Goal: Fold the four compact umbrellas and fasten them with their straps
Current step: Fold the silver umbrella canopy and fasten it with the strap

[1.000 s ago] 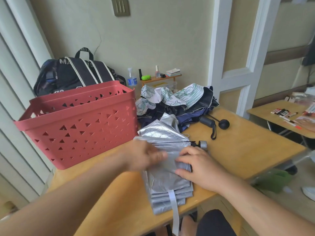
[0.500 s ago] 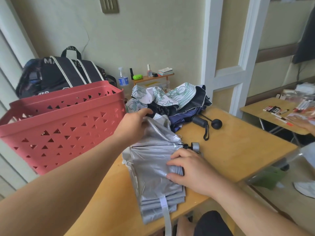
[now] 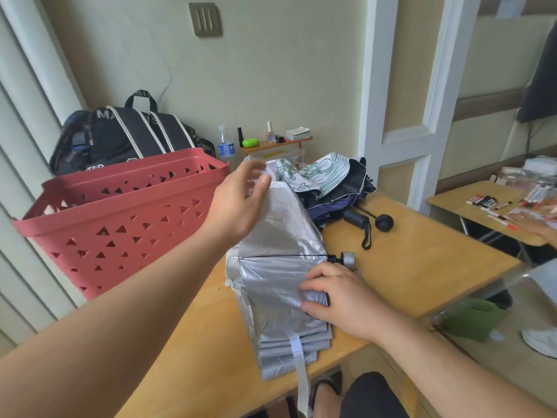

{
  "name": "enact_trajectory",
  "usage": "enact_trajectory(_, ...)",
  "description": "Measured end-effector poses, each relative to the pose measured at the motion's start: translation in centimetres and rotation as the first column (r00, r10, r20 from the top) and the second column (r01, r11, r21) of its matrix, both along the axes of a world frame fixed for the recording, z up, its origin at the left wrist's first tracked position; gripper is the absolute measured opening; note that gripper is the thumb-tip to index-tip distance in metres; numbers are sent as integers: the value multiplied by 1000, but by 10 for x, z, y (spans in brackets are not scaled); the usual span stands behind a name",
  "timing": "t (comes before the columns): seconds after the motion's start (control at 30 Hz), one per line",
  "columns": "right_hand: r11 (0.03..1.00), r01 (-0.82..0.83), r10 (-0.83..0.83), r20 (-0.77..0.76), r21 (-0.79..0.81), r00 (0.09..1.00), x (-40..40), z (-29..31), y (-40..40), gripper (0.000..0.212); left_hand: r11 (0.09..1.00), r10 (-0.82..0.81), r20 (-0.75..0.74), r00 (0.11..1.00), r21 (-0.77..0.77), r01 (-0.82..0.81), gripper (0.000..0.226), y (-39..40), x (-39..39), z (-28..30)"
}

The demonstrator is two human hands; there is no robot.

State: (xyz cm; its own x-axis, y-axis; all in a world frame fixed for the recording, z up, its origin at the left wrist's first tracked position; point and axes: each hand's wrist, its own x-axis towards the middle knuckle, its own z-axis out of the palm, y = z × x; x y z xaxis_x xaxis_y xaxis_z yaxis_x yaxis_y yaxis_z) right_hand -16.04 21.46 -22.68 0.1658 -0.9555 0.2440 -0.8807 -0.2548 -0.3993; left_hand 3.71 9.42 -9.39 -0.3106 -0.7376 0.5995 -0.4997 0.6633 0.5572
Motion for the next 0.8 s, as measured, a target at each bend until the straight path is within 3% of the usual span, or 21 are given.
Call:
enact_trajectory(0.17, 1000, 0, 1, 7, -27, 1000, 0, -1, 1, 45, 928, 120, -50, 991, 361, -94, 61, -7, 26, -51)
enact_trajectory(0.27, 999, -1, 2, 19, -46, 1000, 1, -1, 2, 42, 880, 114, 38, 993, 460, -119, 77, -4, 24, -68)
enact_trajectory(0.37, 999, -2, 3, 34, -40, 999, 1, -1, 3, 35, 851, 110, 30, 993, 514, -110, 90, -8, 11, -66)
enact_trajectory(0.43, 999, 1, 0, 26, -37, 1000, 1, 0, 3, 33, 851, 145, -38, 989, 514, -105, 86, -13, 2, -59)
enact_trajectory(0.53, 999, 5, -4, 38, -42, 999, 1, 1, 4, 32, 863, 127, -278, 952, 504, 32, 66, -18, -7, -46)
enact_trajectory(0.7, 994, 22, -14, 77, -103, 997, 1, 0, 3, 30, 883, 128, -320, 939, 467, 39, 19, -15, -16, -33)
enact_trajectory(0.8, 984, -3, 7, 24, -177, 1000, 1, 2, 4, 33, 870, 145, -343, 928, 492, 45, 34, 1, -18, -42)
